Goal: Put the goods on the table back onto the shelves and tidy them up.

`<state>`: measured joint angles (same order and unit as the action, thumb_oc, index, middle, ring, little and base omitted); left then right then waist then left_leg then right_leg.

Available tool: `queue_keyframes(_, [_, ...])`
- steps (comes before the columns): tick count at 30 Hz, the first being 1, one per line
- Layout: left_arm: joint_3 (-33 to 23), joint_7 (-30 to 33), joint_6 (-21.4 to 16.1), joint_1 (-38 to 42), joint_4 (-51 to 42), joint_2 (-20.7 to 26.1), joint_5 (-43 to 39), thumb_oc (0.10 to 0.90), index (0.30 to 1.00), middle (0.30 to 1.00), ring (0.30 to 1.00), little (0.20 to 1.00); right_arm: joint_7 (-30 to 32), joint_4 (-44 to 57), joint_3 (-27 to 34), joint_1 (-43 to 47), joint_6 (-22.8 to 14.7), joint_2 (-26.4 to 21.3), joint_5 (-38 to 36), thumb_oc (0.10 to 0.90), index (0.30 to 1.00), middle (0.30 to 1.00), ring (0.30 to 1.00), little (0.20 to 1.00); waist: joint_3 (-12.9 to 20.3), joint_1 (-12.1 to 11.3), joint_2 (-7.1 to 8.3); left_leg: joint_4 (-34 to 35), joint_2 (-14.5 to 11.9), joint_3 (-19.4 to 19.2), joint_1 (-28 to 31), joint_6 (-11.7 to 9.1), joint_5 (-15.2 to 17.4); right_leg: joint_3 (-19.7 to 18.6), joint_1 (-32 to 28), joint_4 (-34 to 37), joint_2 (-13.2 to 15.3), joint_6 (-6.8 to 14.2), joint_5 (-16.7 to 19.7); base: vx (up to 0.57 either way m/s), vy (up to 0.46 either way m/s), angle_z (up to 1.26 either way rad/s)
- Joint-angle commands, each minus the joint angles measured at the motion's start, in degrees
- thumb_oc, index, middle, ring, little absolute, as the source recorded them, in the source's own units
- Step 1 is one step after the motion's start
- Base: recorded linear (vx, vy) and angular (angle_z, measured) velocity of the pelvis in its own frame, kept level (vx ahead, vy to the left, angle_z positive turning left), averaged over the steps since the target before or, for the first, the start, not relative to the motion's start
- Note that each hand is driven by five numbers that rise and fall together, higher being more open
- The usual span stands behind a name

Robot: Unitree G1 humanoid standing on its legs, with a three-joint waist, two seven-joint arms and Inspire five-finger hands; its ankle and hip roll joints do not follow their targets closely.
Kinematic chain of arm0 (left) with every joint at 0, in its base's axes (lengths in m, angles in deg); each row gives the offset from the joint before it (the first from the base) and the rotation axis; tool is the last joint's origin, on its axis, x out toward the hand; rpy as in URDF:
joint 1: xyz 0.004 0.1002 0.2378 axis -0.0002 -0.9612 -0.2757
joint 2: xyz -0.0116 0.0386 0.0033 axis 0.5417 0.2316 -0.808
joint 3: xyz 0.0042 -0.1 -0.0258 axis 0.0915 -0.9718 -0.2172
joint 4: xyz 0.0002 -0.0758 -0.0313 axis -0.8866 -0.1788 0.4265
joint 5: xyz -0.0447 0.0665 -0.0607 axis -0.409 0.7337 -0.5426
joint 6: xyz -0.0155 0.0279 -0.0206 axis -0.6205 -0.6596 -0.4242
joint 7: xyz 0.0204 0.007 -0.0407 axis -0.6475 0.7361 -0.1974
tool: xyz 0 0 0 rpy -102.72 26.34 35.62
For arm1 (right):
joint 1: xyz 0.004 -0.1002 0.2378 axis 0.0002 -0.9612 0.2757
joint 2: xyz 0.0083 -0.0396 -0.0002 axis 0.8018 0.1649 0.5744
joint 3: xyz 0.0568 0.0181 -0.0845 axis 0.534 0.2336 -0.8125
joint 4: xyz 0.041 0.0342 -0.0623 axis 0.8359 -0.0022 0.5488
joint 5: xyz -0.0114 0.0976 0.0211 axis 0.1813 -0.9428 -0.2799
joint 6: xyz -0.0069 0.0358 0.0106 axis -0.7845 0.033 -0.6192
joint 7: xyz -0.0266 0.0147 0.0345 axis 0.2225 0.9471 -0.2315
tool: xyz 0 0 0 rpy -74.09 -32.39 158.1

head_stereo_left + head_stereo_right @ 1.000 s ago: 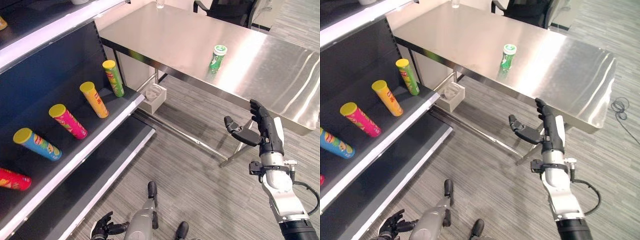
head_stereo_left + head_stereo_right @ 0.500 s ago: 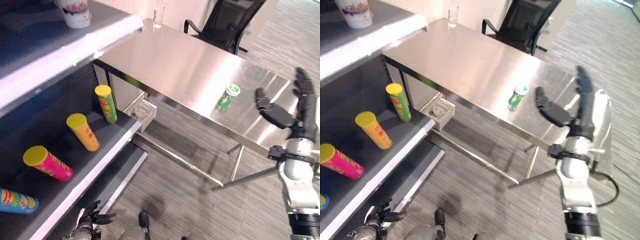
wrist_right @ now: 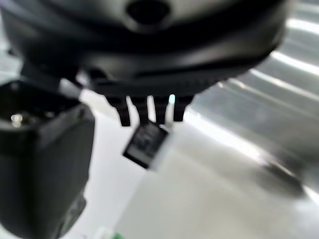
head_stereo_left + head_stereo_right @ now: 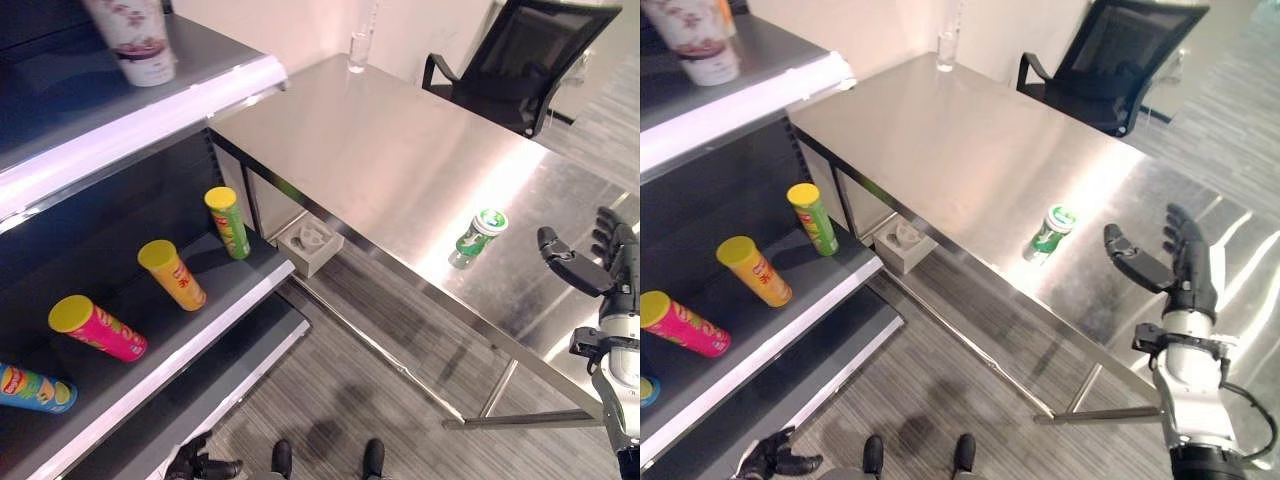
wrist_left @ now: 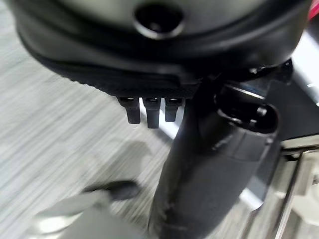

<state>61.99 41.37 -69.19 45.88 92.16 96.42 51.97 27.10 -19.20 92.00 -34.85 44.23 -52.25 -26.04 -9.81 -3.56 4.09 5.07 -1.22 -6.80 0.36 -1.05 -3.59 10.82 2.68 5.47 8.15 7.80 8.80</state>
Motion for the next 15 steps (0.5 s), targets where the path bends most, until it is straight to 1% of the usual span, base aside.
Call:
queue_keyframes(1, [-0.7,-0.9,-2.7,4.2,-1.1,2.5,-0.2,0.8,0.9,0.9,0.9,0.9,-1.8,1.7,2.9,6.8,-4.5,-6.4,-1.4,0.8,0.9,0.9,0.9,0.9,0.4,-0.7,1.08,-0.4,-2.3,0.8,-1.2,-2.3,2.7,3.6,-4.0,-0.5,2.4,4.0,-5.9,0.07,-0.077,0.06])
queue_keyframes(3, [-0.6,-0.9,-2.8,3.7,-0.9,2.4,-0.8,0.8,0.9,0.9,0.9,0.9,-2.4,1.0,2.0,7.7,-5.0,-6.3,-3.0,0.8,0.9,0.9,0.9,0.9,0.3,-0.9,0.54,-0.2,-2.9,1.4,-1.0,-2.9,2.4,4.4,-4.4,-0.5,1.7,3.4,-6.6,0.11,-0.099,0.16])
queue_keyframes(5, [-0.7,-1.0,-2.7,3.6,-0.9,2.3,-0.8,0.8,0.9,0.9,0.9,0.9,-2.6,1.2,2.0,7.8,-5.0,-6.3,-3.1,0.8,0.9,0.9,0.9,0.9,0.3,-0.9,0.42,-0.1,-3.0,1.5,-1.0,-3.0,2.3,4.6,-4.4,-0.5,1.6,3.3,-6.8,0.05,-0.051,0.09])
queue_keyframes(11, [-1.1,-1.1,-2.6,3.4,-0.6,2.0,-1.0,0.8,0.9,0.9,0.9,0.9,-2.4,4.7,5.1,6.9,-6.4,-4.3,-4.8,0.8,0.9,0.9,0.9,0.9,0.4,-0.8,-0.32,-0.1,-3.6,2.0,-1.3,-3.7,2.3,6.0,-5.1,-0.5,1.0,2.8,-7.8,0.05,-0.037,0.14])
queue_keyframes(15, [-1.5,-1.3,-2.6,3.0,-1.0,1.7,-0.6,0.8,0.9,0.9,0.9,0.9,-2.7,7.9,5.5,5.2,-5.9,-5.2,-0.6,0.8,0.9,0.9,0.9,0.9,0.7,-0.8,-0.5,-0.1,-3.8,2.2,-1.0,-4.0,2.3,6.6,-5.7,-0.5,0.6,2.4,-8.3,0.04,-0.022,0.09])
